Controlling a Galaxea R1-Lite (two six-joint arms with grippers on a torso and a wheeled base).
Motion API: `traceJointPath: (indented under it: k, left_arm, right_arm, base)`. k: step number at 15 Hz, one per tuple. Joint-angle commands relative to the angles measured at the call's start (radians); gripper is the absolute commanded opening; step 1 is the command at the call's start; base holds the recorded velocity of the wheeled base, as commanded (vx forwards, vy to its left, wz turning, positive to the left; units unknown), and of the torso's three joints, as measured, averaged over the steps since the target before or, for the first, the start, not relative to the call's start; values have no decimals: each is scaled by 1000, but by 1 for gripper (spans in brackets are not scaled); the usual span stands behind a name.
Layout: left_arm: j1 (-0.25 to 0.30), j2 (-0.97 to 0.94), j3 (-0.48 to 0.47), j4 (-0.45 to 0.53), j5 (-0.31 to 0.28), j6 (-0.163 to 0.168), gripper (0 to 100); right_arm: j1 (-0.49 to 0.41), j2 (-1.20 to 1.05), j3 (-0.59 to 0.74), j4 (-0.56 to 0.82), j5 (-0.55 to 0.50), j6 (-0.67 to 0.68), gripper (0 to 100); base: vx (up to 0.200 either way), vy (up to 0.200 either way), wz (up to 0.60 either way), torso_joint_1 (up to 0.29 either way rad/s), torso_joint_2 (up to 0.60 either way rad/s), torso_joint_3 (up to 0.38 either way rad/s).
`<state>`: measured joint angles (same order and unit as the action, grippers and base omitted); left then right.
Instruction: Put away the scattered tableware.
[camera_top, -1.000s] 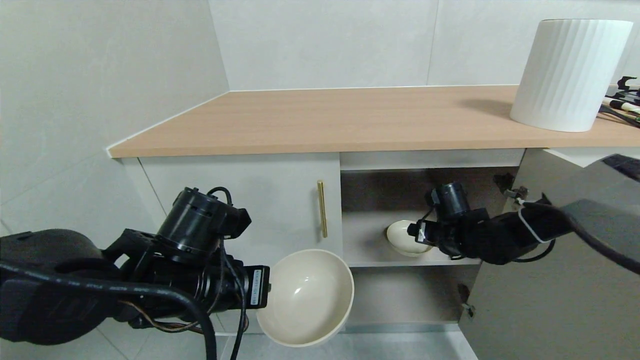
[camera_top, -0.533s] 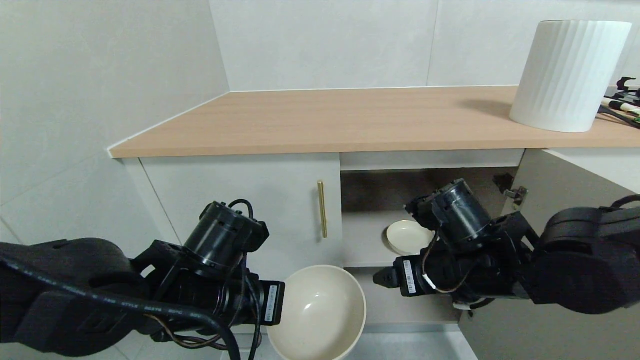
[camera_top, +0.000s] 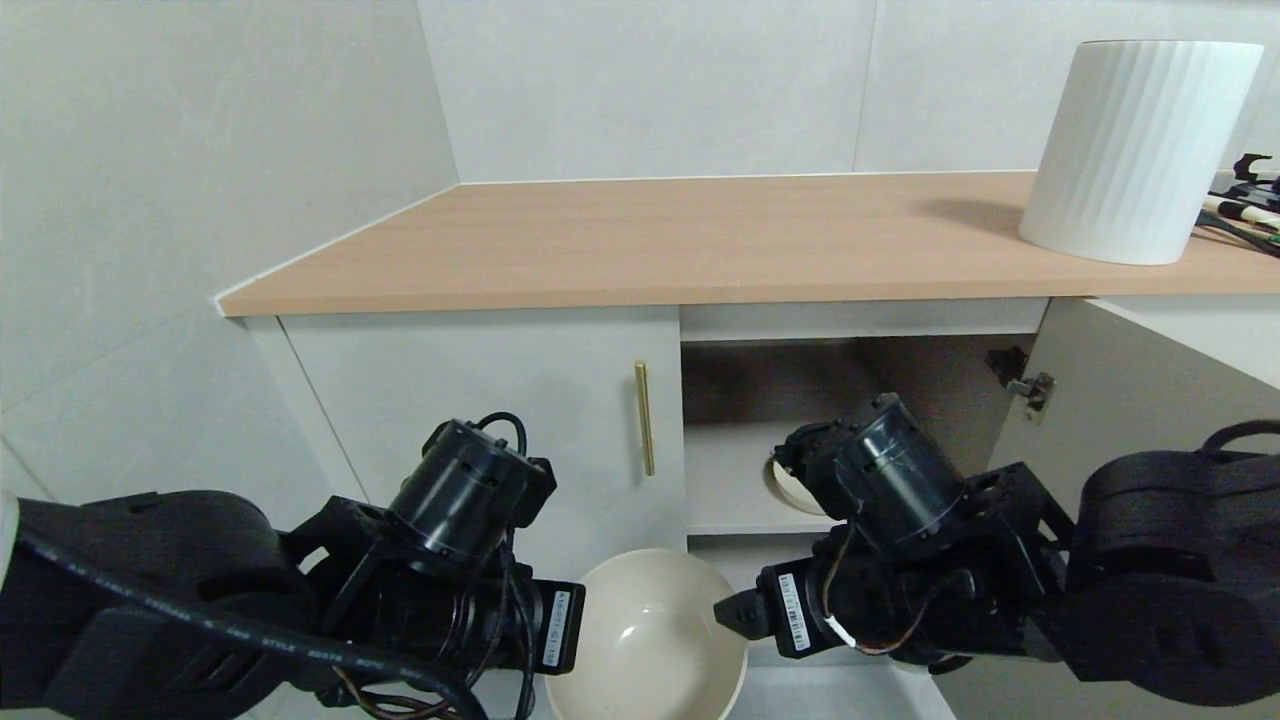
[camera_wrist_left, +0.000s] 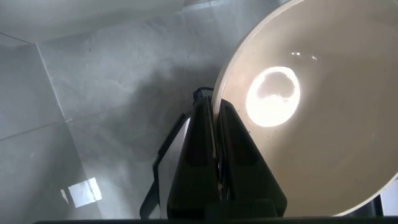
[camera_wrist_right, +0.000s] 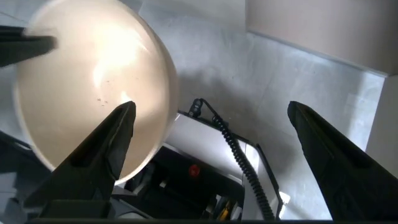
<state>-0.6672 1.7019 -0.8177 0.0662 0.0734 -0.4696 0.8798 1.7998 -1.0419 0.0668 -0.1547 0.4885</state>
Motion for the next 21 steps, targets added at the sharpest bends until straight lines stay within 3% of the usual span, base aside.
traceJointPath:
  k: [1,3,4,16,17,21]
  left_arm:
    - [-5,-1,2,0,0,0,0]
    - [-14,-2,5,0,0,0,0]
    - [-15,-2,5,0,0,-1,0]
    - [-15,-1,6,0,2,0,0]
    - [-15,-1,6,0,3,0,100]
    - [-14,-2,0,-6,17,-6,100]
  right_arm:
    - [10,47,-9,-1,-2,1,100]
    - [11,70,-9,-25,-3,13,100]
    - [11,75,-9,-44,-3,22,0]
    - [11,69,-3,-45,-5,25,0]
    - [11,70,-3,-45,-5,25,0]
    - [11,73,-1,-45,-5,25,0]
  base:
    - [0,0,0,0,0,0]
    - [0,0,0,0,0,0]
    - [0,0,0,0,0,0]
    - [0,0,0,0,0,0]
    - [0,0,0,0,0,0]
    - [0,0,0,0,0,0]
